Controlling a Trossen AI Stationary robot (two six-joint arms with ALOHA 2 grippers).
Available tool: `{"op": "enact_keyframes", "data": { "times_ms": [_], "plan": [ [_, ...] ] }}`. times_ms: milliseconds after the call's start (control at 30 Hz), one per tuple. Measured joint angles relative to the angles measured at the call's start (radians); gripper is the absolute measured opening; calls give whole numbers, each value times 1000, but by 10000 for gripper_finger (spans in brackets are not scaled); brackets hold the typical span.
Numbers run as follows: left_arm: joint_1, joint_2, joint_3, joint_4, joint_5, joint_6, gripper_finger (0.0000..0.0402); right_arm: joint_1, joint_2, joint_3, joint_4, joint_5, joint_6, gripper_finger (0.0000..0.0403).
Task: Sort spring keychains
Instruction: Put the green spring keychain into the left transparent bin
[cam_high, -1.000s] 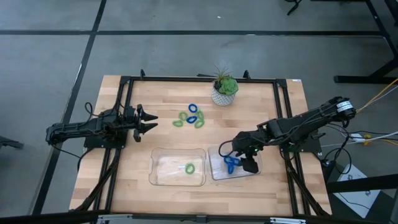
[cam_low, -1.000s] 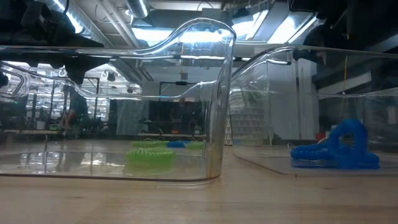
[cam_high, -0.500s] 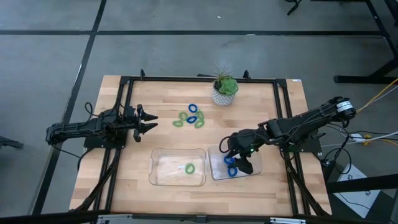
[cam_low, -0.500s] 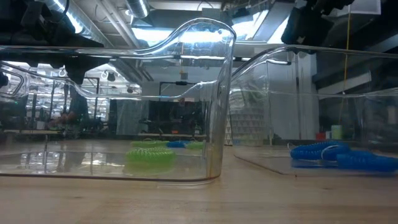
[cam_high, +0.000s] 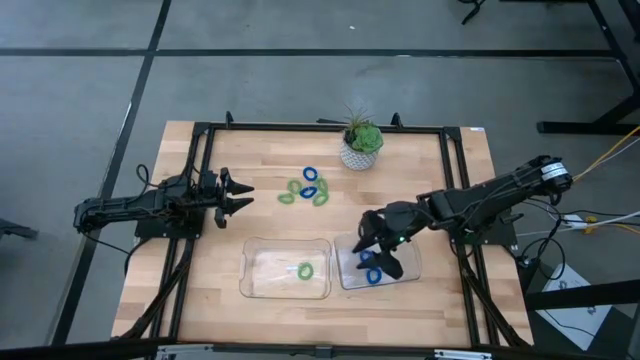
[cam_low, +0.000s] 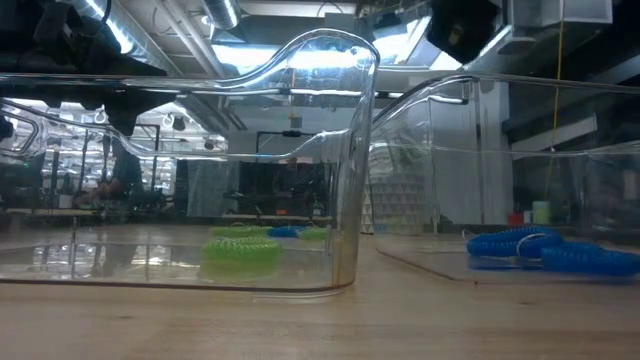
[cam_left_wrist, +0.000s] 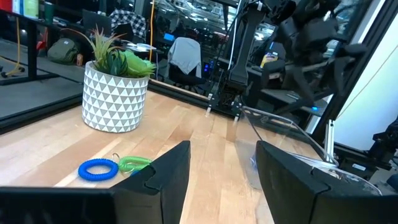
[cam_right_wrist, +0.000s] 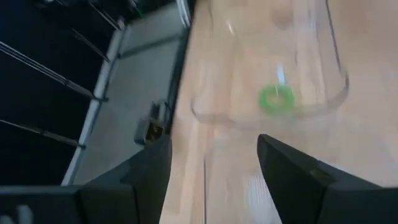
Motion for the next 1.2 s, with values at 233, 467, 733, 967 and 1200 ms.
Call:
{"op": "enact_keyframes", "data": {
  "times_ms": [233, 467, 733, 967, 1200],
  "plan": [
    [0, 0, 0, 0, 0, 0, 178, -39, 9, 0, 227, 1, -151, 236],
    [0, 0, 0, 0, 0, 0, 178, -119, 87, 0, 310, 30, -256, 236],
    [0, 0, 0, 0, 0, 0, 178, -231, 224, 0, 348, 142, -290, 236],
    [0, 0, 0, 0, 0, 0, 178, -291, 327, 66, 226, 139, -184, 236],
    [0, 0, 0, 0, 0, 0, 178, -326, 475, 318, -121, 165, -183, 236]
  ]
}}
